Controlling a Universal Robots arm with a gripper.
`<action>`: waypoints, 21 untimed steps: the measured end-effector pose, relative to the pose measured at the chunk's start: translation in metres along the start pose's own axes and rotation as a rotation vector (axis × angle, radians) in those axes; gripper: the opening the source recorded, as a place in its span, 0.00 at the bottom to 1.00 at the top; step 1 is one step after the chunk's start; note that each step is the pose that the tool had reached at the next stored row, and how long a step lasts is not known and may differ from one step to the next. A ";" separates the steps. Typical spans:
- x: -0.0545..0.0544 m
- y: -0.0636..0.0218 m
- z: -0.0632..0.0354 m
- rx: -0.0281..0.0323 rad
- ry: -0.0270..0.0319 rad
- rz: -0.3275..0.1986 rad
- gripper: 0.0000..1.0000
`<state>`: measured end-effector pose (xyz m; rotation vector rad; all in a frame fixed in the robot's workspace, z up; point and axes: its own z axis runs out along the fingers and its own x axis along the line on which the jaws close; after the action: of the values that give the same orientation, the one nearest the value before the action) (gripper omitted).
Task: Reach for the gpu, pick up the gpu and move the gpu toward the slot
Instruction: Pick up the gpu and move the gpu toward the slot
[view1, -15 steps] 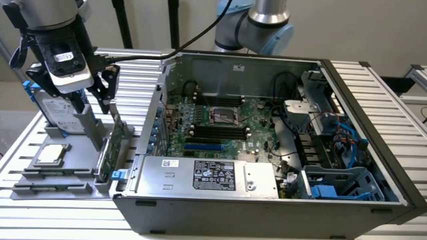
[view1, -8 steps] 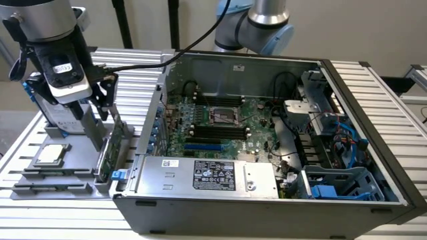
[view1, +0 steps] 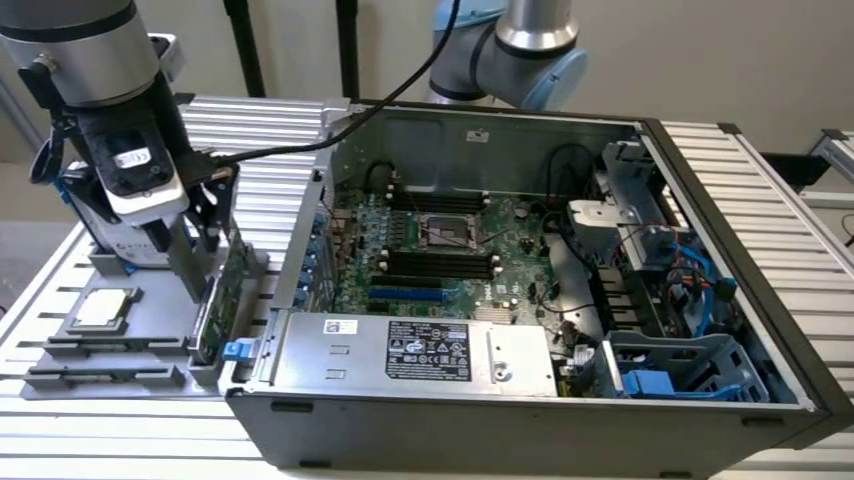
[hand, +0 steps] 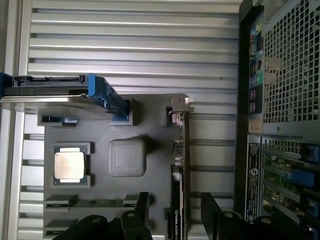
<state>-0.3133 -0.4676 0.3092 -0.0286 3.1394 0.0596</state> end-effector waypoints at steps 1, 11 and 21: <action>0.000 -0.0002 0.0018 0.0000 -0.0004 0.000 0.54; 0.000 -0.0015 0.0200 0.0002 -0.0070 0.001 0.54; 0.000 -0.0023 0.0377 0.0031 -0.0195 0.001 0.54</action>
<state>-0.3132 -0.4684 0.2714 -0.0270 3.1200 0.0547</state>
